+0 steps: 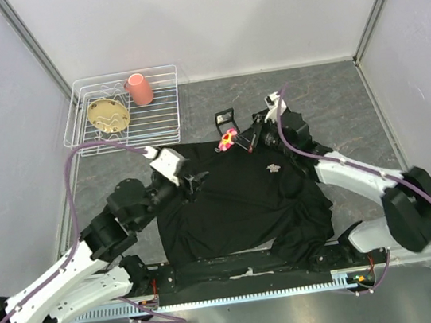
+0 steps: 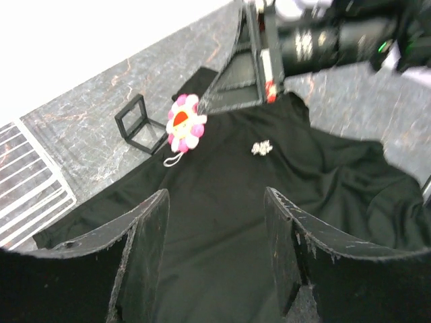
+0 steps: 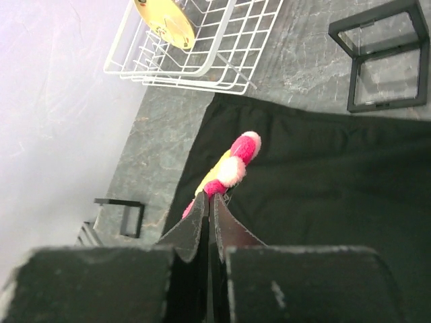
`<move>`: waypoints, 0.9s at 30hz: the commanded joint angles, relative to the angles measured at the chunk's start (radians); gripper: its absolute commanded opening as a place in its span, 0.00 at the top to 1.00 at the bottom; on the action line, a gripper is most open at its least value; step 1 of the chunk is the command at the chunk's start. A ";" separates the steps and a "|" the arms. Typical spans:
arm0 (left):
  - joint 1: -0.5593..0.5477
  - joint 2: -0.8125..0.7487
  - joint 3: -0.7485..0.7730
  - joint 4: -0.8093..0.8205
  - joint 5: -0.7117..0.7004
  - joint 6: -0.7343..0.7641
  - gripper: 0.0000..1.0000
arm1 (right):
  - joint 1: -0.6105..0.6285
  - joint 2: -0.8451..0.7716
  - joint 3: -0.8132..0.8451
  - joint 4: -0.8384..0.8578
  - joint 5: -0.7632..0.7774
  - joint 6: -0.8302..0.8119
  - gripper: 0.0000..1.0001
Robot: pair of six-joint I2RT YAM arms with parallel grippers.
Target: Remove the brooch from the garment
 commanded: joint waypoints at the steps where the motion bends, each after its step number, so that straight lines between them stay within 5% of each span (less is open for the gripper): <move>1: 0.116 -0.032 0.031 -0.032 0.181 -0.187 0.35 | -0.050 0.184 0.025 0.358 -0.224 -0.162 1.00; 13: 0.251 0.078 0.047 0.065 0.402 -0.178 0.36 | -0.123 0.562 0.255 0.456 -0.262 -0.203 1.00; 27: 0.366 0.104 0.004 0.122 0.536 -0.214 0.37 | -0.188 0.715 0.303 0.557 -0.265 -0.144 1.00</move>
